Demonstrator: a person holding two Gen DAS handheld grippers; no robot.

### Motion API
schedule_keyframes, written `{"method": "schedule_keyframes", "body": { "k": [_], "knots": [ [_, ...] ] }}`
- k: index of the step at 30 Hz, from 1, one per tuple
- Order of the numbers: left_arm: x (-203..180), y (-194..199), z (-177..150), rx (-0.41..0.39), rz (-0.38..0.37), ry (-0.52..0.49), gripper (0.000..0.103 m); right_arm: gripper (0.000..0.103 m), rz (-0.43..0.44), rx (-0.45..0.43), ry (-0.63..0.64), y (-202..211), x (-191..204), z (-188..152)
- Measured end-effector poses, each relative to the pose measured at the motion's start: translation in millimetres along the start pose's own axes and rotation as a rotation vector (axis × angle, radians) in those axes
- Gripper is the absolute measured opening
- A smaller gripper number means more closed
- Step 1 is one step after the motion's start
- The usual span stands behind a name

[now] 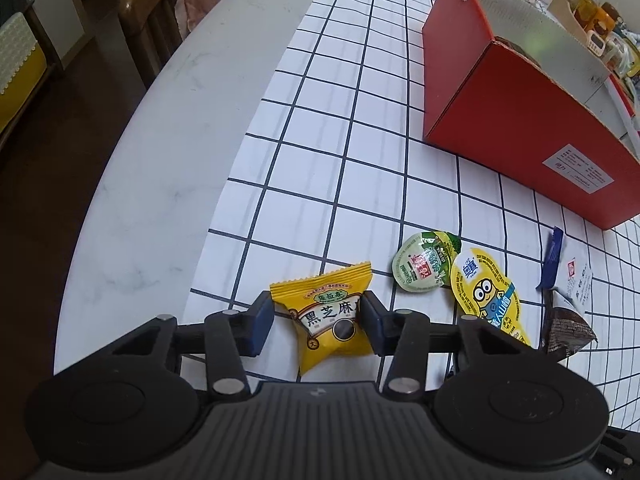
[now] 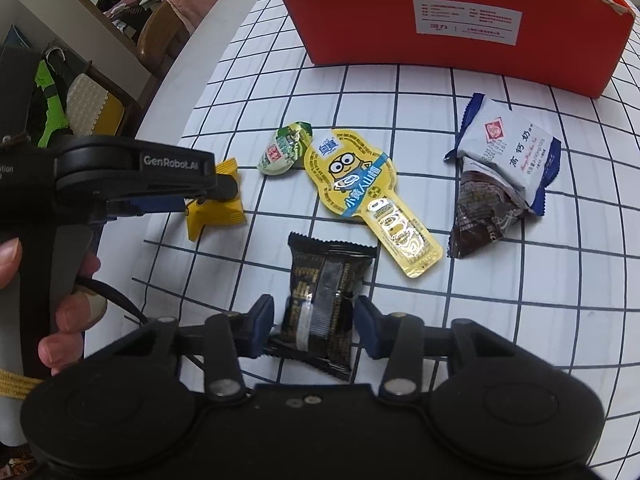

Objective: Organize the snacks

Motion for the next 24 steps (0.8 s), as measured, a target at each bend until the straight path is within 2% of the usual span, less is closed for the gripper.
{"method": "schedule_keyframes", "body": {
  "k": [9, 24],
  "knots": [
    [8, 4, -7, -0.014, -0.028, -0.006, 0.045, 0.032, -0.009, -0.035, 0.027, 4, 4, -2],
    [24, 22, -28, -0.051, -0.068, -0.049, 0.042, 0.026, 0.010, -0.101, 0.046, 22, -6, -4]
  ]
}}
Point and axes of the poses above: each gripper's, at about its wrist camera, not at the fingertips, and y roughly against the way its jaws point, x to its left, z to its top, the point moved 3 cm from there along -y, roughly the way its jaws point, and after that the axes turned 10 degrees about x, right-handed, at the moved point
